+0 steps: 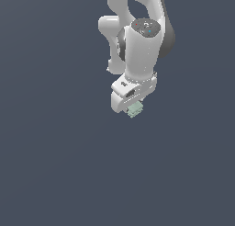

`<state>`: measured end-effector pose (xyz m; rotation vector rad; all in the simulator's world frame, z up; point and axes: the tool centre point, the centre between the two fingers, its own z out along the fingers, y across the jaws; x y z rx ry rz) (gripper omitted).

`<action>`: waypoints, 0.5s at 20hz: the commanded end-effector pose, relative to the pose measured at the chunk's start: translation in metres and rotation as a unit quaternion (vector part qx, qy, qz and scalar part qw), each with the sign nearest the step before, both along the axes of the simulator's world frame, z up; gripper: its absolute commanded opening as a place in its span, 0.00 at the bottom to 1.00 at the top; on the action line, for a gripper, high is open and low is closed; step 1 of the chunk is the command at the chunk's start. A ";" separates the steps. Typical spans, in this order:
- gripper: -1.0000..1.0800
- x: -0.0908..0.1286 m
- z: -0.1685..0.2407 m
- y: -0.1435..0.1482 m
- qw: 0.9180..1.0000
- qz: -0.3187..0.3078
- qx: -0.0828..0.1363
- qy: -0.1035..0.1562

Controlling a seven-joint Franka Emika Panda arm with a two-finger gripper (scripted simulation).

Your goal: Pick up the object and move it to a goal position.

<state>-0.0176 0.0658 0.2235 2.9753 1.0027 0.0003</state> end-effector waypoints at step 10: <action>0.00 -0.015 0.035 0.017 1.000 0.000 0.001 0.000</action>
